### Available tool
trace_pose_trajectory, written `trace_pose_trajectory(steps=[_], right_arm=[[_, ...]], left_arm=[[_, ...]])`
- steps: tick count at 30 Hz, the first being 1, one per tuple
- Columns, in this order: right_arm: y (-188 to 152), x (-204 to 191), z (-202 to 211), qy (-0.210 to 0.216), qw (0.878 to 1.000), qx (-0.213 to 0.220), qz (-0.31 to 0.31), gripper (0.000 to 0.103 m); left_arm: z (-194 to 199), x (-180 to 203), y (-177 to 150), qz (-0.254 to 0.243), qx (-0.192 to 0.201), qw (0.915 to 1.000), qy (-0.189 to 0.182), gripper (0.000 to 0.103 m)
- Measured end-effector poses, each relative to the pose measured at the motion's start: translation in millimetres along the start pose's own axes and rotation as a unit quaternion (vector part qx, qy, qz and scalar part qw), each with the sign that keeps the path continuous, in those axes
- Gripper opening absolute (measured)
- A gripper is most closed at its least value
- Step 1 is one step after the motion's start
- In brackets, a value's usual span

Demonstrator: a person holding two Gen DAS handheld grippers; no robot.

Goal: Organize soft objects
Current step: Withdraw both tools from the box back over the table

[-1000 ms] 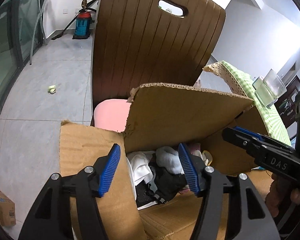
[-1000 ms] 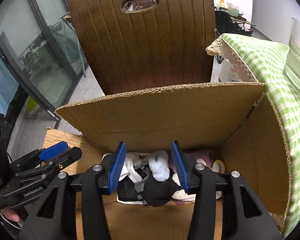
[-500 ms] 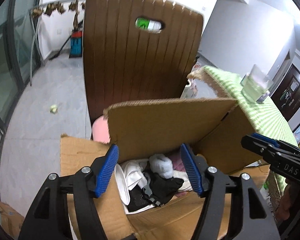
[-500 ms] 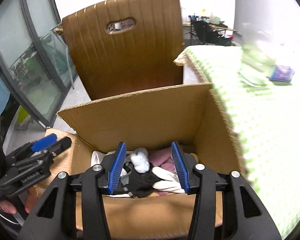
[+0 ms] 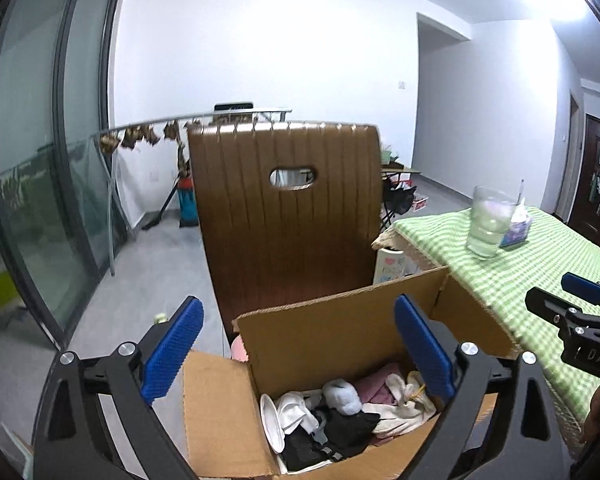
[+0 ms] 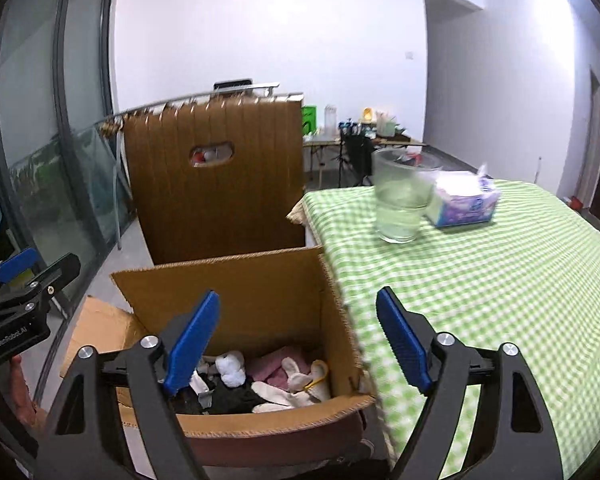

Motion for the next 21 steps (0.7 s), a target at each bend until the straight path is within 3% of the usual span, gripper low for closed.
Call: trace_pose_trajectory(steps=[6,13,21], right_arm=[[-11,35,40,-0.02,0.999,0.022,-0.036,0.079],[-40,96,98,-0.073,0.992,0.041,-0.09,0.079],[-97,199,185,-0.157,0.968,0.058,-0.187,0.079]], left_arm=[[31,30,1,-0.025,0.017,0.9994,-0.019,0.095],[62,89,2,-0.071,0.032,0.9955,-0.054,0.095],[104,202,-3,-0.144,0.047,0.9793,-0.135,0.095]])
Point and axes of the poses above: each gripper's, at about its wrist camera, not at the fingertips, and z roughly against the way its jaws point, x to its right, y to its top, the point moved 5 cm from there along -z, roughly the way its jaws point, and after that the axes turned 10 degrees about -x, right-handed, at the moved point
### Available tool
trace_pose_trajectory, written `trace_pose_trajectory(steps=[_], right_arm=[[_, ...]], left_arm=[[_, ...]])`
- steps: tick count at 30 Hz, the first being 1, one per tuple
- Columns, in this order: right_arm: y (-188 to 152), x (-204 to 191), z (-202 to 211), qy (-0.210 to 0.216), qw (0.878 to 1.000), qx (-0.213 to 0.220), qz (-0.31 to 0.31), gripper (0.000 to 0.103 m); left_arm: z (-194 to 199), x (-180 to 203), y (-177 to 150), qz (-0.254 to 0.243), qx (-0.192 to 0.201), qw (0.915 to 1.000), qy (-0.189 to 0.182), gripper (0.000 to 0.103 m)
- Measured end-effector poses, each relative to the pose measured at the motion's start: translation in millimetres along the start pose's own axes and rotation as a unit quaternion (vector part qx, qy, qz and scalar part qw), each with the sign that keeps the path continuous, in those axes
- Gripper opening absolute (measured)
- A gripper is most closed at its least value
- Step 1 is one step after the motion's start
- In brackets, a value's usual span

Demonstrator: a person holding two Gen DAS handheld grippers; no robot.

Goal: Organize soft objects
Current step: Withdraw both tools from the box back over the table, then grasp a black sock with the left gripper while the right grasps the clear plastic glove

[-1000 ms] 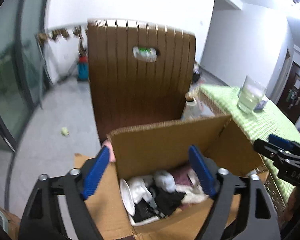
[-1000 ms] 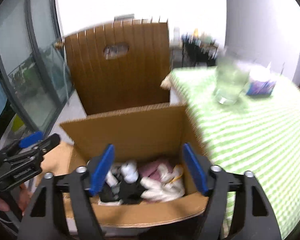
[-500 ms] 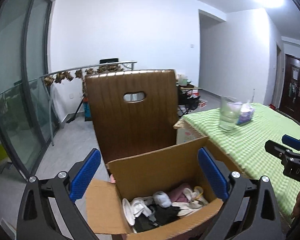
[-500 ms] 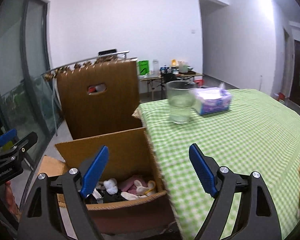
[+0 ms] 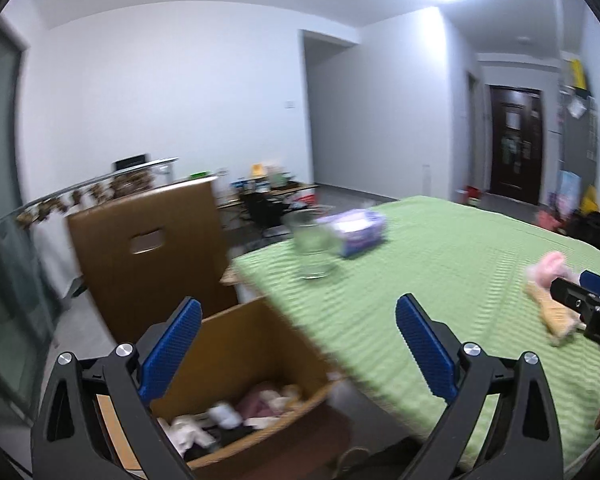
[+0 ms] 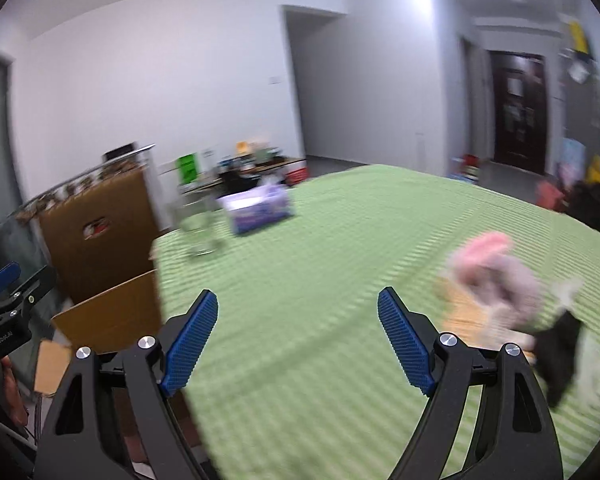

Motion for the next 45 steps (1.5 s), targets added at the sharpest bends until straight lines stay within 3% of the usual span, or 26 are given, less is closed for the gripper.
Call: trace_pose_trajectory(steps=[6,10,13,16,20,24,27,30,31,32,33,36,39,45], right_arm=[[-19,113,41,-0.076,0.993,0.006,-0.085,0.084],[-33,179,61,-0.11,0.984,-0.01,-0.142,0.084],[-43,216,65,-0.118,0.978,-0.024,-0.172,0.084],[-54,248,68,-0.129,0.971,-0.022,-0.201,0.084],[-69,284,62,-0.125,0.957,-0.019,-0.26,0.084],[-86,313,77,-0.151,0.932,-0.001,-0.33,0.084],[-96,328,91,-0.179,0.917,0.015,-0.356,0.084],[-102,331,87,-0.163,0.912,0.001,-0.377,0.084],[-101,329,86,-0.154,0.913,0.0,-0.377,0.084],[-100,328,85,-0.146,0.916,0.0,-0.374,0.084],[-96,323,83,-0.138,0.921,-0.001,-0.364,0.084],[-91,314,75,-0.138,0.929,-0.011,-0.342,0.084],[-94,312,64,-0.13,0.931,-0.031,-0.339,0.084],[-91,290,38,-0.131,0.948,-0.078,-0.28,0.084]], left_arm=[[3,103,13,-0.065,0.0,0.995,-0.076,0.095],[-5,173,15,-0.097,-0.031,0.9829,-0.153,0.095],[-19,234,10,-0.12,-0.075,0.9671,-0.211,0.095],[-28,283,3,-0.151,-0.102,0.9543,-0.236,0.095],[-26,355,-11,-0.21,-0.119,0.9276,-0.285,0.095],[-30,422,-29,-0.28,-0.13,0.9002,-0.307,0.095],[-37,459,-43,-0.317,-0.141,0.8841,-0.313,0.082],[-50,486,-56,-0.338,-0.162,0.8713,-0.317,0.063],[-57,492,-60,-0.342,-0.174,0.8678,-0.315,0.051],[-63,495,-63,-0.343,-0.183,0.8673,-0.311,0.037],[-67,496,-64,-0.34,-0.191,0.8663,-0.312,0.015],[-68,490,-56,-0.321,-0.198,0.8654,-0.33,0.01],[-51,472,-30,-0.287,-0.177,0.8735,-0.352,0.01],[-25,393,25,-0.205,-0.121,0.9017,-0.361,0.01]])
Point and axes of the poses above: each gripper's, at about its wrist camera, not at the fingertips, and z roughly against the way its jaws point, x to its right, y to its top, the point moved 5 cm from there along -z, roughly the way its jaws point, and after that the axes turned 10 degrees about -x, right-handed, at the moved point
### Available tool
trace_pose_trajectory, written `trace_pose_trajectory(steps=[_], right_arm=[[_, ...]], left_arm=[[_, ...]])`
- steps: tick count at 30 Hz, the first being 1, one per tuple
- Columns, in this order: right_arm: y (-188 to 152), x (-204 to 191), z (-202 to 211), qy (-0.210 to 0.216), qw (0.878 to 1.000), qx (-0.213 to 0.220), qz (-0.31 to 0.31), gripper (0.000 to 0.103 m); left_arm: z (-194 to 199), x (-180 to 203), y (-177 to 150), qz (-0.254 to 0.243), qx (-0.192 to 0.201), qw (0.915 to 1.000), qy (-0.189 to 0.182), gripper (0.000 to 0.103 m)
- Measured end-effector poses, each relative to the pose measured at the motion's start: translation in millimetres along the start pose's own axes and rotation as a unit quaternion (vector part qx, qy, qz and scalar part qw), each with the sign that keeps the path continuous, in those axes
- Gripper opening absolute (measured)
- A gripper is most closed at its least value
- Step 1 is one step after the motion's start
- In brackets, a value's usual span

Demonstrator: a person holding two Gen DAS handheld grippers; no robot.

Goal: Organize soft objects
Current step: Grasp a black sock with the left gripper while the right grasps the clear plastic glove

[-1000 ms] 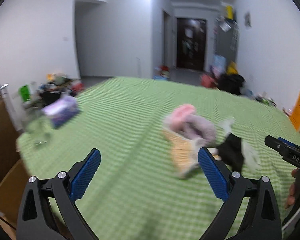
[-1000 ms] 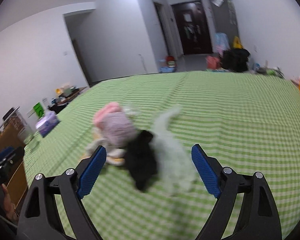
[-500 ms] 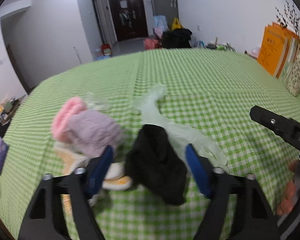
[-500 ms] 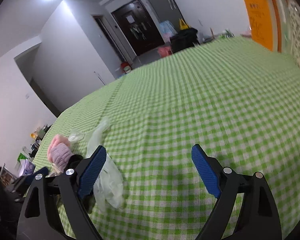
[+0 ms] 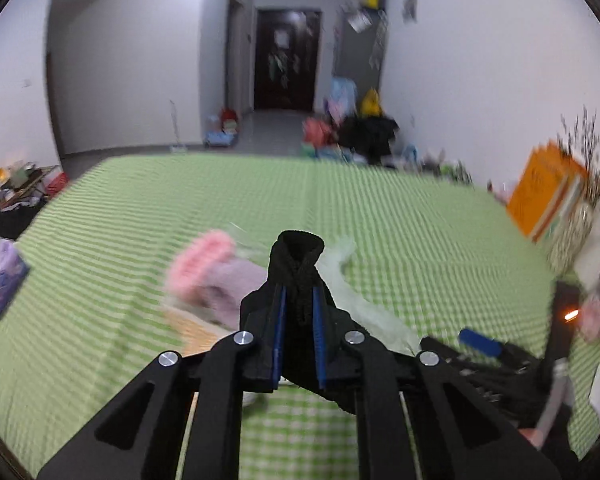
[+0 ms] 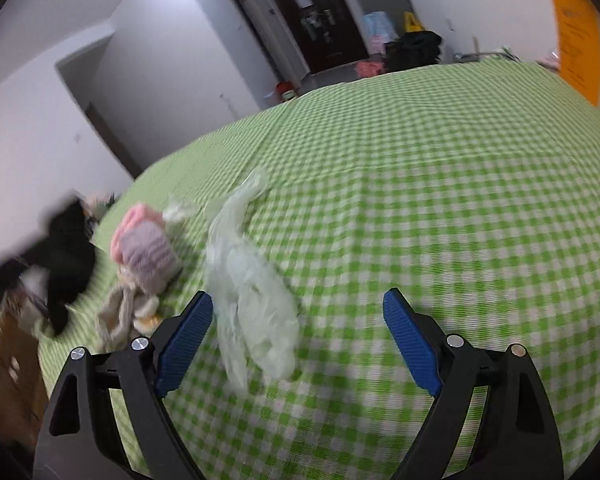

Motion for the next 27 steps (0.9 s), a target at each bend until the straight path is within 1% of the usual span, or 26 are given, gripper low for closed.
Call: trace_pose_trajectory(steps=[2,4,5,7,9,11,12,13,14,15,16,17,19,20,21,23,25,27], right_arm=[[-3,-9,-3,-0.011,1.0,0.0,0.023,0.084],[-6,-15,-6,-0.013,0.999,-0.002,0.039,0.084],[-7,-17,-10,-0.008,0.999,-0.011,0.04,0.084],[-5,-19,-19,-0.025,0.999,-0.032,0.036,0.084],[2,-26,-25,-0.031,0.998,-0.041,0.043,0.084],[11,-39,-36,-0.059,0.995,-0.044,0.071,0.084],[18,-45,-47,-0.081,0.992,-0.051,0.085,0.084],[21,-46,-52,-0.093,0.99,-0.054,0.088,0.084],[23,-49,-59,-0.102,0.989,-0.062,0.092,0.084],[25,-53,-70,-0.099,0.987,-0.084,0.096,0.084],[24,-53,-72,-0.099,0.986,-0.091,0.098,0.083],[25,-56,-73,-0.113,0.983,-0.094,0.108,0.082],[24,-57,-73,-0.135,0.98,-0.094,0.116,0.072],[24,-58,-70,-0.138,0.979,-0.091,0.118,0.056],[24,-61,-71,-0.135,0.98,-0.092,0.117,0.035],[20,-58,-62,-0.118,0.982,-0.098,0.108,0.016],[12,-54,-46,-0.1,0.986,-0.095,0.098,0.01],[6,-52,-20,-0.094,0.988,-0.077,0.098,0.007]], left_arm=[[30,-23,-6,0.015,0.018,0.9997,0.007,0.01],[53,-41,-15,0.025,0.032,0.999,0.017,0.01],[65,-50,-20,0.029,0.037,0.9986,0.023,0.01],[85,-69,-30,0.034,0.041,0.9979,0.038,0.01],[104,-85,-40,0.038,0.048,0.997,0.046,0.01],[123,-110,-50,0.056,0.057,0.9953,0.054,0.01],[129,-120,-55,0.066,0.061,0.9944,0.056,0.01],[136,-129,-58,0.076,0.064,0.9934,0.058,0.01],[143,-137,-62,0.084,0.067,0.9924,0.06,0.01],[149,-146,-67,0.093,0.069,0.9913,0.063,0.011],[156,-158,-76,0.105,0.07,0.9898,0.067,0.011],[163,-167,-82,0.112,0.071,0.9888,0.07,0.011],[170,-183,-95,0.128,0.068,0.9863,0.079,0.011],[175,-193,-103,0.139,0.066,0.9846,0.083,0.011],[179,-200,-109,0.147,0.066,0.9833,0.086,0.011],[189,-213,-118,0.161,0.069,0.9805,0.089,0.011],[195,-219,-124,0.17,0.072,0.9785,0.091,0.011],[204,-223,-131,0.173,0.073,0.9777,0.094,0.011]])
Point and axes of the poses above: each gripper's, at about its wrist camera, not at the fingertips, and z roughly against the way its jaws point, x to its right, y to its top, the point moved 5 cm from there along -z, roughly the way its jaws point, and after that the axes turned 10 degrees about -x, right-handed, at the moved point
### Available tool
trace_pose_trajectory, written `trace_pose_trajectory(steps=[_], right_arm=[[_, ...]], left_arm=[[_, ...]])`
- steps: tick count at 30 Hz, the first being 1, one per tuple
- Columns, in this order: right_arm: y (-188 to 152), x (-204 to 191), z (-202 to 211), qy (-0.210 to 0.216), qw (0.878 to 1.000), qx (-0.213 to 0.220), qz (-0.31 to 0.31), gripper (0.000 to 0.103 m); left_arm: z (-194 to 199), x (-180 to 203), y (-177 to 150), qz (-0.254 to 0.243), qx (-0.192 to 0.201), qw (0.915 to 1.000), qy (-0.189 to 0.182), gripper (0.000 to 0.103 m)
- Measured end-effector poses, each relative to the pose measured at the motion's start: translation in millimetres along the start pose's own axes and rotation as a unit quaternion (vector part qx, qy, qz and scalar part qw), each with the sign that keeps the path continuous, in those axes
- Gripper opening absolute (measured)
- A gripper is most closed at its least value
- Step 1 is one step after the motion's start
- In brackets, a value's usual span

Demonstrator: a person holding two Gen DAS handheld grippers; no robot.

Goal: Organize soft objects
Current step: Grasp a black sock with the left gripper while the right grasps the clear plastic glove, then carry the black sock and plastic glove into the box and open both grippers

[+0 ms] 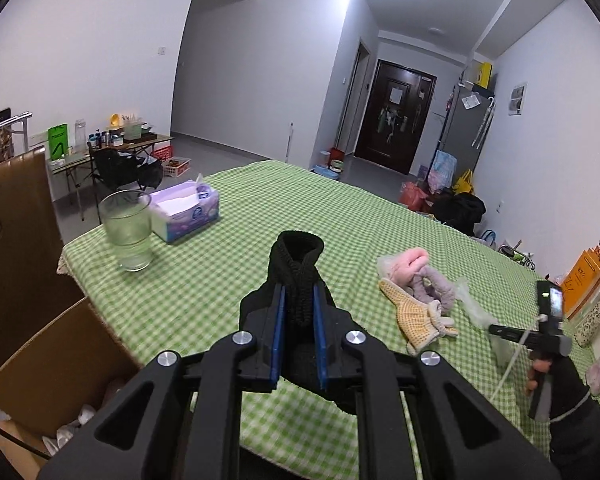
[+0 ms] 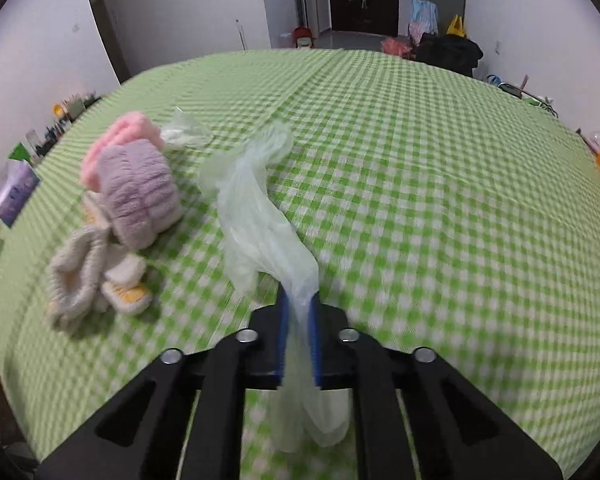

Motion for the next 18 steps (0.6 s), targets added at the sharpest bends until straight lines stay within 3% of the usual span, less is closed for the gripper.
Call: trace_pose_trajectory(steps=[5,9,12,18], right_arm=[[-18,0,95,0.012,0.996,0.085,0.008,0.007],[-40,-13,198,0.012,0.981,0.185,0.056,0.007],[-61,-25,252,0.008,0.97,0.229,0.084,0.007],[-84,-38,286,-0.003,0.96,0.252,0.119,0.007]], left_arm=[[26,4,-3,-0.004,0.021,0.9998,-0.003,0.011],[51,8,-7,-0.003,0.042,0.9991,-0.009,0.011],[67,6,-16,0.004,0.052,0.9985,-0.016,0.011],[96,-6,-24,0.016,0.074,0.9969,-0.023,0.011]])
Point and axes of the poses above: each gripper's, at about its wrist camera, not at the fingertips, and z roughly against the way its jaws point, x to its right, y to its top, the point moved 5 cm from there along -z, roughly the way its jaws point, and after that the axes turned 10 degrees about -x, right-handed, at the moved point
